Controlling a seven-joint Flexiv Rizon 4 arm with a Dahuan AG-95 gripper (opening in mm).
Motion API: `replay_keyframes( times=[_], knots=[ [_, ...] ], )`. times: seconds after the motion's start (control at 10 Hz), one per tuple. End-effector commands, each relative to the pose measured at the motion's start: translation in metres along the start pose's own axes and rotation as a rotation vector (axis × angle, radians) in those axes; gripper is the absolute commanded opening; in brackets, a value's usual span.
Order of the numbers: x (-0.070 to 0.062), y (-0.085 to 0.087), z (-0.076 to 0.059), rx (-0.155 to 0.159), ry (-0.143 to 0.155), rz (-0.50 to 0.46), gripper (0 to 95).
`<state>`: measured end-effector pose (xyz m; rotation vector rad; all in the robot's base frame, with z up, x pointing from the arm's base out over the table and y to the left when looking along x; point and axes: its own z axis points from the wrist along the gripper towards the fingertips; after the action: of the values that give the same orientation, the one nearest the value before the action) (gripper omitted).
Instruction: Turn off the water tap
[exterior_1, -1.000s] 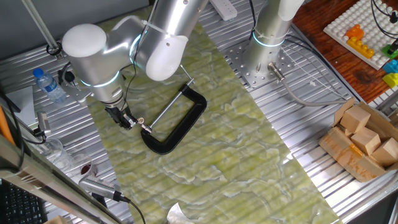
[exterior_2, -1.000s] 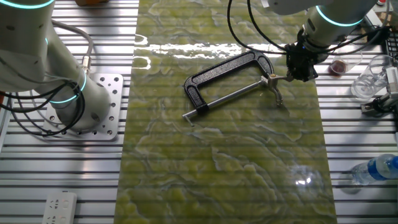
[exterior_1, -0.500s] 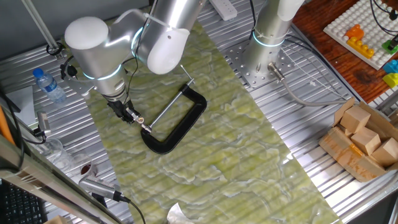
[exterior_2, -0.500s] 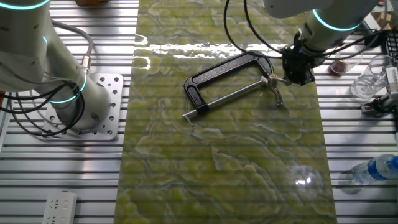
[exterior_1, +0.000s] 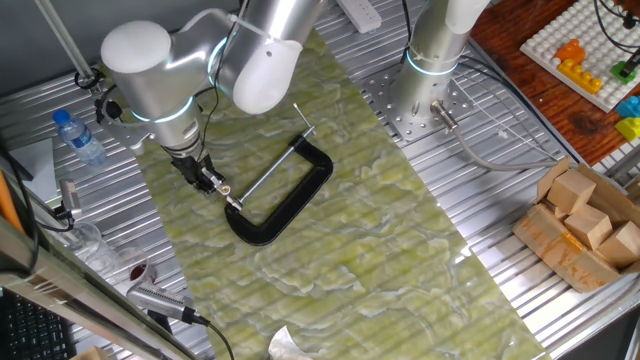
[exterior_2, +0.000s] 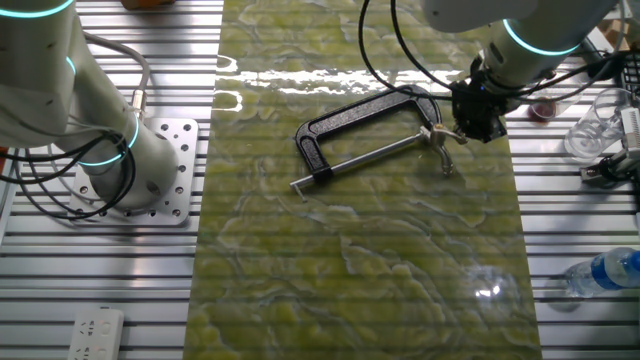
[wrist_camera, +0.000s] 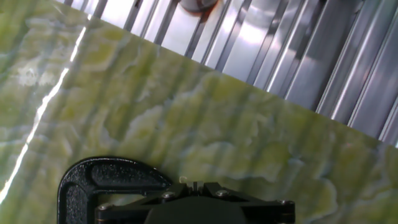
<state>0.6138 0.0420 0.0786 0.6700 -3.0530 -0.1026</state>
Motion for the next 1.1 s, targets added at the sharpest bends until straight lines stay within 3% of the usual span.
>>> replay_keyframes(
  times=[0.1,0.9,1.1],
  knots=[
    [0.001,-0.007,-0.002,0.000,-0.002,-0.024,0.0],
    [-0.001,-0.019,-0.001,0.002,-0.011,-0.048,0.0],
    [0.001,-0.023,-0.002,0.001,-0.002,-0.056,0.0]
  ],
)
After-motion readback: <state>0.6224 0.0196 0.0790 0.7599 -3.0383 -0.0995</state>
